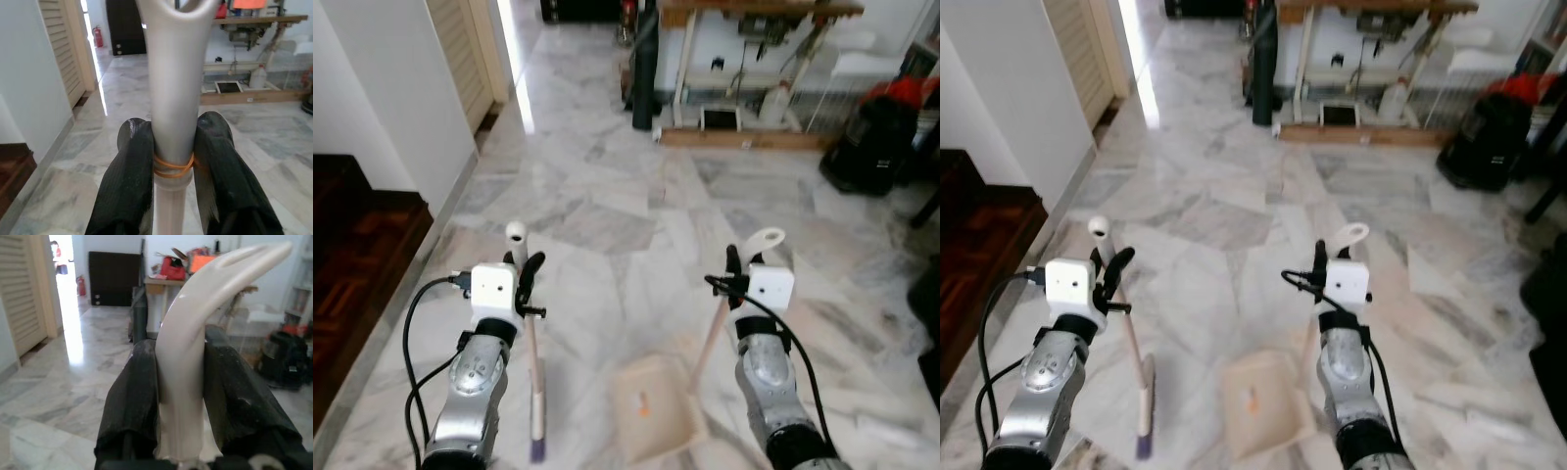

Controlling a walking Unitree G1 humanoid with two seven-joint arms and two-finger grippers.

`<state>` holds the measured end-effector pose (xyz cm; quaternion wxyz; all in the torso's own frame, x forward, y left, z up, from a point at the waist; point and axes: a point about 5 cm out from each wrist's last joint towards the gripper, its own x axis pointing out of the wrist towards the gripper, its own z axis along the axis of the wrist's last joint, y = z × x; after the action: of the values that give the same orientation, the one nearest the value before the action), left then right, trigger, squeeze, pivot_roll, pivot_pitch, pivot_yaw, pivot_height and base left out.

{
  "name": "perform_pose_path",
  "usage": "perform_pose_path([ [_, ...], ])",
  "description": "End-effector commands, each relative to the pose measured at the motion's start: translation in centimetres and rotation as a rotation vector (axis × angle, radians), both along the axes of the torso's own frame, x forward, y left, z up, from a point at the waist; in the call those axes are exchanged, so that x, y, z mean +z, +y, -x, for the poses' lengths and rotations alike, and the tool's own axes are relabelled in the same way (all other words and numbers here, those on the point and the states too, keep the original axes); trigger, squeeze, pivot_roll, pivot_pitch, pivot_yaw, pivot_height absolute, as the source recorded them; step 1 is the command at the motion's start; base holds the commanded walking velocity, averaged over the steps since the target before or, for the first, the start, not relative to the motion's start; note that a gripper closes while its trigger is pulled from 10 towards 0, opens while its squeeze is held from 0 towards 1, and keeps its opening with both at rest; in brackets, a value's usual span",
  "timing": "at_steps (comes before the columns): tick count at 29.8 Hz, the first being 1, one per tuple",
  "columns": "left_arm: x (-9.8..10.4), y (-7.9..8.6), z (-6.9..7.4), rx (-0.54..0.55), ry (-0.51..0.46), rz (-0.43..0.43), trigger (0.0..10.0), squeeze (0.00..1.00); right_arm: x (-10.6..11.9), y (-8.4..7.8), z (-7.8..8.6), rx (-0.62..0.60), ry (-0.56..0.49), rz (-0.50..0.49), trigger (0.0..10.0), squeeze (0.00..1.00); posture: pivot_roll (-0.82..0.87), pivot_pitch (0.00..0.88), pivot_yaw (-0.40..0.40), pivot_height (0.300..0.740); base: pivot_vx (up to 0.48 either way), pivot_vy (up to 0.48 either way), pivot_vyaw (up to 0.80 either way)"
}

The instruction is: Sweep floor

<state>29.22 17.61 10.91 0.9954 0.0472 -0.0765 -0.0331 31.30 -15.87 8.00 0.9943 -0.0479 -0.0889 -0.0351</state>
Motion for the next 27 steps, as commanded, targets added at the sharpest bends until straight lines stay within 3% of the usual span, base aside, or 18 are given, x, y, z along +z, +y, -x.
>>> perform_pose_path([
  [1,0.66,0.47,-0.09,0.010,-0.033,-0.001,10.0,0.00,0.99,0.70,-0.39,0.019,-0.048,-0.016,10.0,0.00,0.05,0.016,-0.019,0.740,0.412,0.000,0.00],
  [27,0.75,0.45,-0.23,0.003,-0.034,-0.009,10.0,0.00,0.89,0.65,-0.29,0.007,-0.050,-0.021,10.0,0.00,0.05,0.019,-0.009,0.740,0.409,0.000,0.00],
])
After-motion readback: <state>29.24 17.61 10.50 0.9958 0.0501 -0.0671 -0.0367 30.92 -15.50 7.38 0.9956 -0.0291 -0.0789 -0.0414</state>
